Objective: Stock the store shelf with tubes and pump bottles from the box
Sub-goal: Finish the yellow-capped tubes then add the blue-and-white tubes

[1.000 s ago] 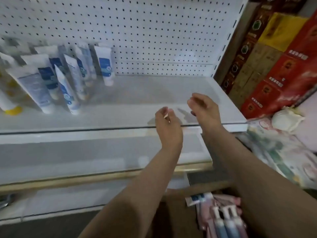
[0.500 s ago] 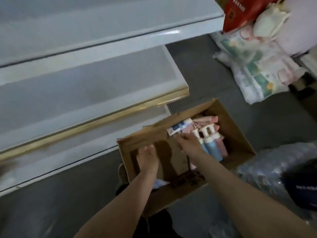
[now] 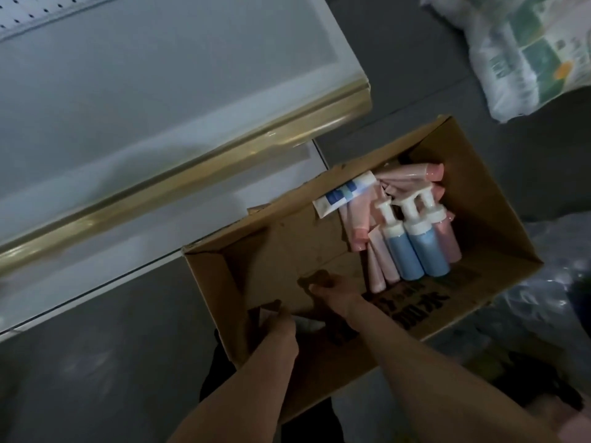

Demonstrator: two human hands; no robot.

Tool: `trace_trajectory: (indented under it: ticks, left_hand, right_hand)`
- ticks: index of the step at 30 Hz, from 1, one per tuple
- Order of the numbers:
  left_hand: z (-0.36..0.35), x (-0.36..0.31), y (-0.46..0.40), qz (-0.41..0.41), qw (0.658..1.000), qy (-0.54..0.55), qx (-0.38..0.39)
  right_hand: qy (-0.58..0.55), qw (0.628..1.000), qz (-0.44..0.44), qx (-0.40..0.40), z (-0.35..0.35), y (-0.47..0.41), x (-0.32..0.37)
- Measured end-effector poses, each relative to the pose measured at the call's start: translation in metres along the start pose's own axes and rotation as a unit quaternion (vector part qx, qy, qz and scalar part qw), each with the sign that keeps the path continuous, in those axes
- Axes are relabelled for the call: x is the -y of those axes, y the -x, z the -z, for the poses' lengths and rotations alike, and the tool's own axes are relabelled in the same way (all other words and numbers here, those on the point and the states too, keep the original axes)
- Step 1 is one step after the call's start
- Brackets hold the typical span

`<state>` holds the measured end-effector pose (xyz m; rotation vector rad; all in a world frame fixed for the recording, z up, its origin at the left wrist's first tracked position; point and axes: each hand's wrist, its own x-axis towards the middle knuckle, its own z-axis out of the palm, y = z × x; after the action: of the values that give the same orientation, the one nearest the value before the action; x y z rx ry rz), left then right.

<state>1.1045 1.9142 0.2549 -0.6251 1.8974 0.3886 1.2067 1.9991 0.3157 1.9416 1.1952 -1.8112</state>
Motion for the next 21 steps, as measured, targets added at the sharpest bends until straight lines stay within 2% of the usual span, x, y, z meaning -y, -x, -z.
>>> trace_trajectory:
  ticks: [2, 4, 5, 7, 10, 15, 21]
  left_hand:
    - [-0.012, -0.004, -0.019, -0.026, 0.999, -0.008, -0.043]
    - [-0.021, -0.008, -0.022, -0.049, 0.992, -0.105, -0.039]
    - [-0.023, -0.012, -0.015, -0.064, 0.993, -0.098, -0.031]
    - [-0.029, -0.022, -0.002, -0.091, 0.993, -0.079, 0.003]
    - [-0.039, -0.034, 0.004, -0.095, 0.985, -0.121, 0.072]
    - [-0.047, -0.034, 0.009, -0.117, 0.979, -0.094, 0.142]
    - [-0.030, -0.037, 0.041, -0.177, 0.961, -0.050, 0.207]
  right_hand:
    - [-0.002, 1.000, -0.008, -0.006, -0.001, -0.013, -0.008]
    - [0.002, 1.000, -0.009, 0.003, -0.003, -0.022, -0.014]
    - [0.000, 1.000, -0.010, 0.008, -0.005, -0.027, -0.017]
    - [-0.027, 0.999, -0.016, 0.014, -0.008, -0.033, -0.022]
    - [-0.093, 0.995, -0.027, 0.006, -0.010, -0.039, -0.027]
    - [-0.171, 0.985, -0.029, -0.022, 0.003, -0.039, -0.024]
    - [-0.327, 0.944, -0.017, 0.028, 0.024, -0.005, -0.020]
